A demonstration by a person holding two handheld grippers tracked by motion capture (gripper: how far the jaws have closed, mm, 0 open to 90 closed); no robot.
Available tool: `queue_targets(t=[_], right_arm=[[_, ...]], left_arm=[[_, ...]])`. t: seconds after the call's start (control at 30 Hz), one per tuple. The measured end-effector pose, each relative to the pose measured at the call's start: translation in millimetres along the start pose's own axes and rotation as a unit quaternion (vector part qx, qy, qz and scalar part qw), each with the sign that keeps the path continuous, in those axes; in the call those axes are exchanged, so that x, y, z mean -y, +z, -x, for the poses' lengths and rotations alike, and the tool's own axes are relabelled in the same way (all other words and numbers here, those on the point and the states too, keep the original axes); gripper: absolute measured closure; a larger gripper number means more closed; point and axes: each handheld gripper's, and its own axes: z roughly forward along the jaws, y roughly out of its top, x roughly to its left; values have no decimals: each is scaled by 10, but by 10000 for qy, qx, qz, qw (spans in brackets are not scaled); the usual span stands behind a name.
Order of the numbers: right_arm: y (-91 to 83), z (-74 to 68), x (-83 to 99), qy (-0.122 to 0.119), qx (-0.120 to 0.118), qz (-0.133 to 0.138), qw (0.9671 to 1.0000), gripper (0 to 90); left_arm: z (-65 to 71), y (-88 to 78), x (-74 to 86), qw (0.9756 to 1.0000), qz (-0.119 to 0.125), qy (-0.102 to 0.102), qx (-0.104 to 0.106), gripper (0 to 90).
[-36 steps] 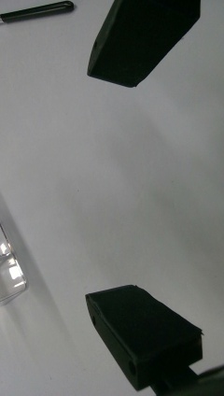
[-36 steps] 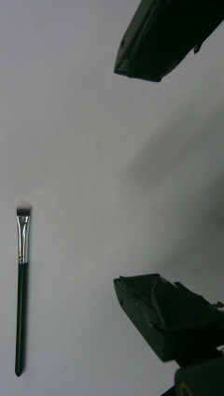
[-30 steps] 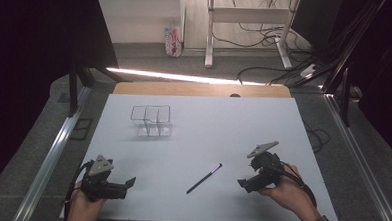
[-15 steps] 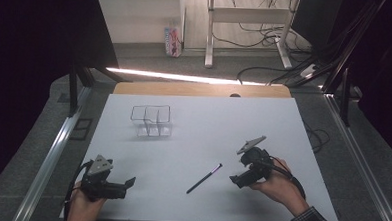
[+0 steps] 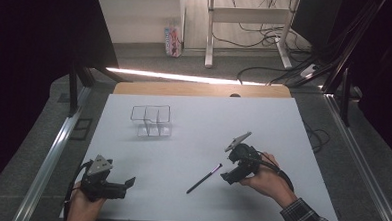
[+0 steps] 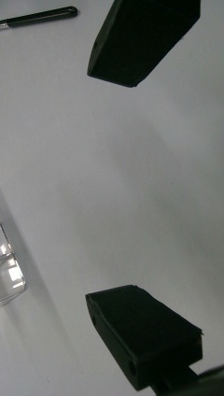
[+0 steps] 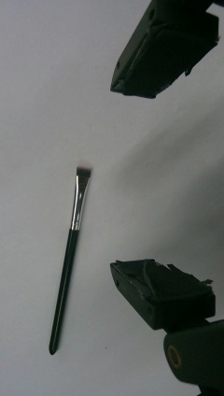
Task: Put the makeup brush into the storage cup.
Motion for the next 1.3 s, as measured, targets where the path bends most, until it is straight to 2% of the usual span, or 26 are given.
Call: queue_targets(t=[0.27,0.5,0.87,1.3], right_arm=[[88,-58,-129,-295,-47,-97,9995,147],[205,-161,-288,-633,-103,-215,9977,167],[313,-293,-489,-879,-157,-204,9958,177],[508,-325,-466,-1012,-262,-345,9939,168]], left_arm=[[-3,2,2,10000,-1,-8,7,0],[-21,-9,6,10000,28,-71,1,0],[-25,-13,8,10000,34,-82,8,0],[-25,-11,9,10000,31,-88,22,0]])
